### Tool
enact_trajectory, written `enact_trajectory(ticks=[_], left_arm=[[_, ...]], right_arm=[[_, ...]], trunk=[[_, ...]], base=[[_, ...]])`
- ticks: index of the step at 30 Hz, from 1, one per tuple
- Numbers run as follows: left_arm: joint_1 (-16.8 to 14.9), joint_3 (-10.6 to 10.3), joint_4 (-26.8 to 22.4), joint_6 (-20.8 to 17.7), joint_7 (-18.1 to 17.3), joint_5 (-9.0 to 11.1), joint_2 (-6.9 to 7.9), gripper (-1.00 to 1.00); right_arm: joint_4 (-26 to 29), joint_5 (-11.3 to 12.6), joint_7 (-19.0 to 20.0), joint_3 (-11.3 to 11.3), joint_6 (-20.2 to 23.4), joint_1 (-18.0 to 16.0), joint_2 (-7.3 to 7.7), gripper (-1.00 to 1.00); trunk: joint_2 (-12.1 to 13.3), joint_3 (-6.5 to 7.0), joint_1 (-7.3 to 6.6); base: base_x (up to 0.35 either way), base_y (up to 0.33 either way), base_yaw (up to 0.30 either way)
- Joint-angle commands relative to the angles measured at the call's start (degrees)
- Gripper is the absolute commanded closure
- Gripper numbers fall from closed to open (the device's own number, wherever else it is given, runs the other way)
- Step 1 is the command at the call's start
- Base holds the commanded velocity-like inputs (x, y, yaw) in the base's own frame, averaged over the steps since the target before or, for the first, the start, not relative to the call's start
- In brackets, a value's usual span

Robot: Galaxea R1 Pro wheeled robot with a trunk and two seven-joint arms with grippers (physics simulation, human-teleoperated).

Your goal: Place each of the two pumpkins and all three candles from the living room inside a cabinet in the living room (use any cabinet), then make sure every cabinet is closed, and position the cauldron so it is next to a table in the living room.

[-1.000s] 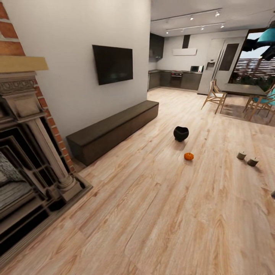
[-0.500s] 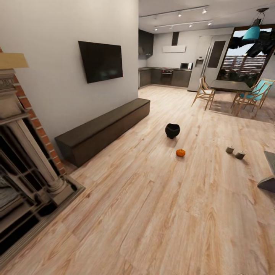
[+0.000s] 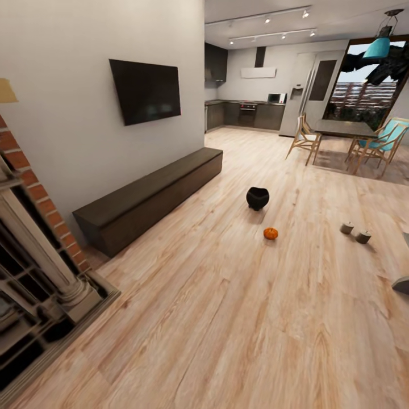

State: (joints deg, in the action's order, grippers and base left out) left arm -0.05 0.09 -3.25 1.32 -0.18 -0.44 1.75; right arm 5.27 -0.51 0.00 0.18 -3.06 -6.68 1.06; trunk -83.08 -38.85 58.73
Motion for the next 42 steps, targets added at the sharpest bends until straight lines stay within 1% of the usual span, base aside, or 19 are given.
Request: enact_trajectory(ticks=[1,42], left_arm=[[0.01,0.00,0.00,0.00,0.00,0.00,0.00,-1.00],[0.03,0.00,-0.08,0.00,0.00,0.00,0.00,-1.00]], right_arm=[[0.00,0.00,0.00,0.00,0.00,0.00,0.00,-1.00],[-0.09,-0.02,0.00,0.09,-0.28,0.00,0.00,-1.00]], trunk=[[0.00,0.00,0.00],[0.00,0.00,0.00]], base=[[0.330,0.000,0.000],[0.330,0.000,0.000]])
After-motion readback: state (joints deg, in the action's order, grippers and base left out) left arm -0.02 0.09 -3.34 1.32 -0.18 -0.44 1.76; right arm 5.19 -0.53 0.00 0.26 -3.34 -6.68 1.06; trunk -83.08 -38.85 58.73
